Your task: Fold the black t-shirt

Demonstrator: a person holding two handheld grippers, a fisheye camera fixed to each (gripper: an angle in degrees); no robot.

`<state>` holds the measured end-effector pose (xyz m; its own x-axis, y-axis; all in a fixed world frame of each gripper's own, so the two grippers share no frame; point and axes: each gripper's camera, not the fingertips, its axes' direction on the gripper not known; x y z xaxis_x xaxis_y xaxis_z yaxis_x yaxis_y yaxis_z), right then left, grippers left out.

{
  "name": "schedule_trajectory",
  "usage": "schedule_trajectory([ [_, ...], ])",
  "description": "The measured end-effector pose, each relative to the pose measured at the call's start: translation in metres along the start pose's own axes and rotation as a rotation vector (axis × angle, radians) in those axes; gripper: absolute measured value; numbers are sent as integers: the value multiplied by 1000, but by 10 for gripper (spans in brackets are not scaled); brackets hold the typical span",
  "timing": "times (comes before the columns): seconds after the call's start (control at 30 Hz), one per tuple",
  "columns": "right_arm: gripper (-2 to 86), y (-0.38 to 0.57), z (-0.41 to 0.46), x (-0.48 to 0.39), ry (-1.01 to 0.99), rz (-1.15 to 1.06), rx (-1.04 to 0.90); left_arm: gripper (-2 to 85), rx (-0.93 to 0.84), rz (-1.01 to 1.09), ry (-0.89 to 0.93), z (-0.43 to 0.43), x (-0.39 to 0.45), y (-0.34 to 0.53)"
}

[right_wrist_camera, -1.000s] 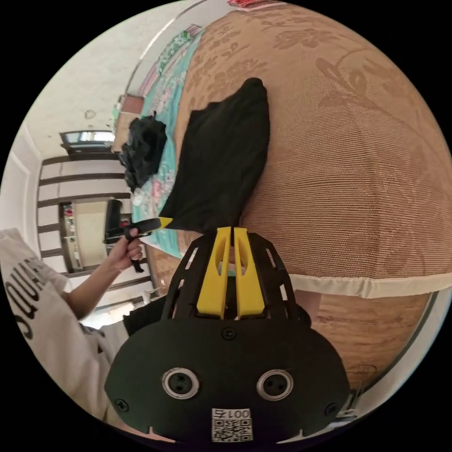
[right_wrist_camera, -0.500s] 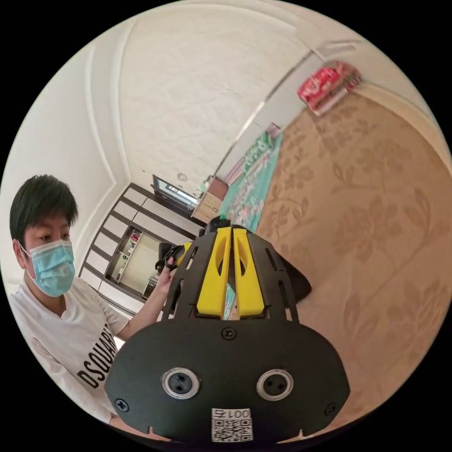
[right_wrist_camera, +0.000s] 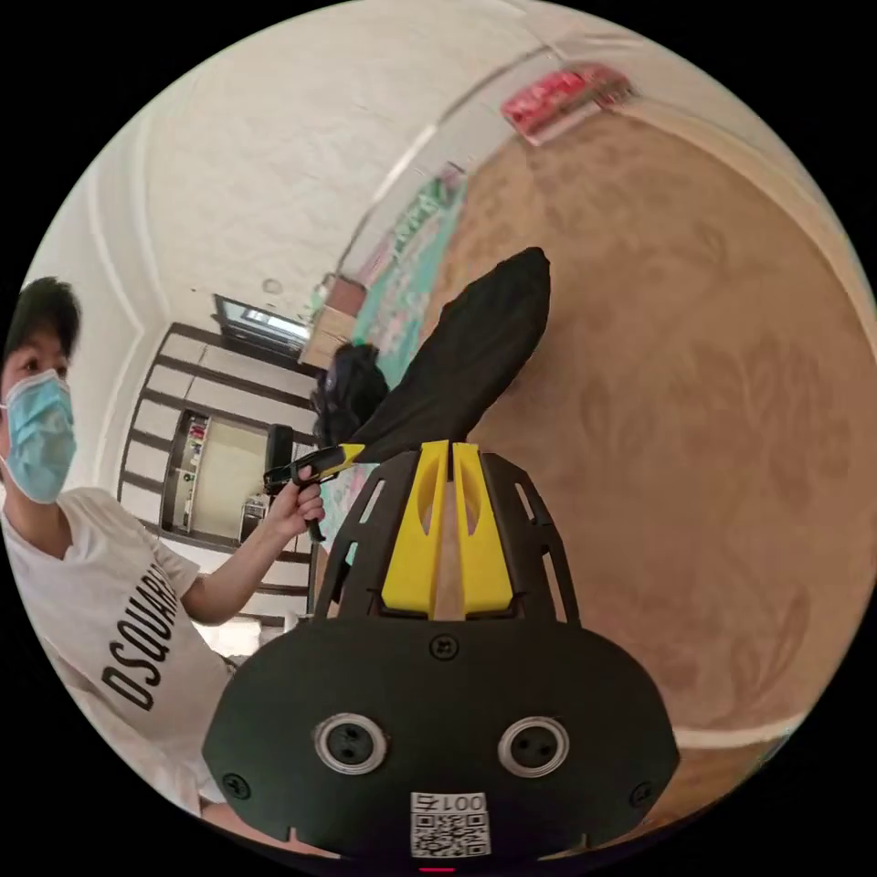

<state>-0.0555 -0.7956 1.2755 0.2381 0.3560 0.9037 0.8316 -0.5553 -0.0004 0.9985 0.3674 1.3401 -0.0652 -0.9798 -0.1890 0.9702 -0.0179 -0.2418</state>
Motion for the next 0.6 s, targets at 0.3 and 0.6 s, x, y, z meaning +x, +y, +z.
schedule_trajectory([
  [0.3,5,68,-14,12,22,145,-228,-16,-213,-188,-26,96,-11,54],
  [0.6,5,57,-35,-17,116,53,-338,-16,-270,-120,-122,174,21,14],
])
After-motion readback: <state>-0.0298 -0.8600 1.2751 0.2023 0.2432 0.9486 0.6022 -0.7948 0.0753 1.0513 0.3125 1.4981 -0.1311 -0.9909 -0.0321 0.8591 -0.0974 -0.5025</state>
